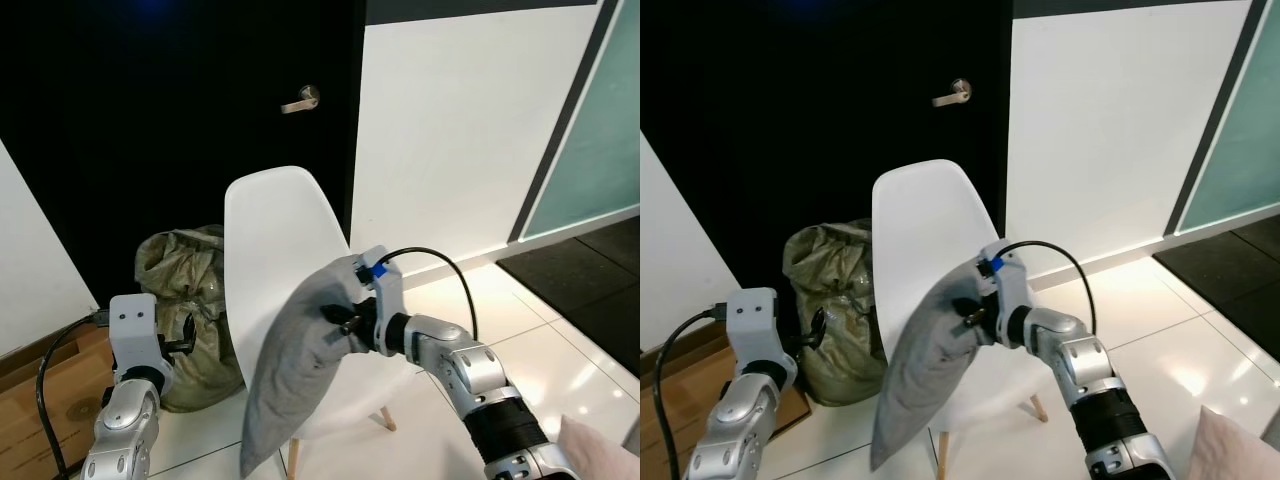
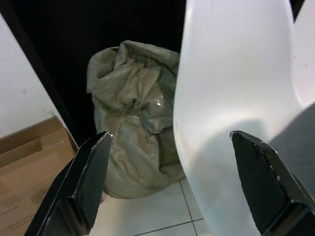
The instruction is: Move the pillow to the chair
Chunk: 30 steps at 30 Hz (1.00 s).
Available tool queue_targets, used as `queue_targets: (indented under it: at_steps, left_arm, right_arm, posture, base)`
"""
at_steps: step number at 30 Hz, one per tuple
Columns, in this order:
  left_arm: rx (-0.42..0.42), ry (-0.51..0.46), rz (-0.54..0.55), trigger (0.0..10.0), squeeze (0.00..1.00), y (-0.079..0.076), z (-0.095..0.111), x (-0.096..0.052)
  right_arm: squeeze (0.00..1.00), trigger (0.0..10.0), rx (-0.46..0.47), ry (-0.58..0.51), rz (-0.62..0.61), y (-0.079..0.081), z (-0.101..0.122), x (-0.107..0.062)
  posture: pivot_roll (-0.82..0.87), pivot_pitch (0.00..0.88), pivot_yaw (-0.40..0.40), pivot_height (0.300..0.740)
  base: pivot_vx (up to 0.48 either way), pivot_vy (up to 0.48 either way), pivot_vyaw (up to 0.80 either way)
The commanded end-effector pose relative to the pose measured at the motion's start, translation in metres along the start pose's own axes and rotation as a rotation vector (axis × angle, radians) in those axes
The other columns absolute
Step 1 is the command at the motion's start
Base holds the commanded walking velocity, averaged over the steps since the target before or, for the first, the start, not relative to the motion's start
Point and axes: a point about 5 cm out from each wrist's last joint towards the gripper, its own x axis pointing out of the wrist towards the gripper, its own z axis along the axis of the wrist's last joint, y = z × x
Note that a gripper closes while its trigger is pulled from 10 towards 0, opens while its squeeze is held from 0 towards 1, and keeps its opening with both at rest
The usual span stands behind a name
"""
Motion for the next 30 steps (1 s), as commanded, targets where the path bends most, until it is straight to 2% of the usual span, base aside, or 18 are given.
queue_targets:
  at_steps: [1,10,24,30]
  left_arm:
    - [0.013,0.003,0.008,10.0,0.00,0.0038,0.0014,-0.0003]
    - [0.021,0.001,0.017,10.0,0.00,0.0069,0.0052,0.0030]
    - [0.023,0.018,-0.007,10.0,0.00,-0.0028,-0.0002,-0.0001]
    - [0.024,0.018,-0.002,10.0,0.00,-0.0007,0.0004,-0.0002]
  right_arm:
    - [0.00,10.0,-0.049,-0.062,-0.038,-0.0044,0.0176,0.0007]
    - [0.00,10.0,-0.028,-0.027,-0.109,-0.0125,0.0116,0.0036]
    - [0.00,10.0,-0.027,-0.048,-0.091,-0.0119,0.0150,0.0062]
    - [0.00,10.0,-0.029,-0.048,-0.089,-0.0113,0.0146,0.0070]
  posture:
    - [-0.16,0.020,0.031,0.688]
    - [-0.15,0.026,0.045,0.688]
    - [-0.14,0.016,0.034,0.688]
    - [-0.14,0.017,0.032,0.688]
  base:
    - [0.000,0.000,0.00]
    - [0.000,0.000,0.00]
    - [0.000,0.000,0.00]
    - [0.000,0.000,0.00]
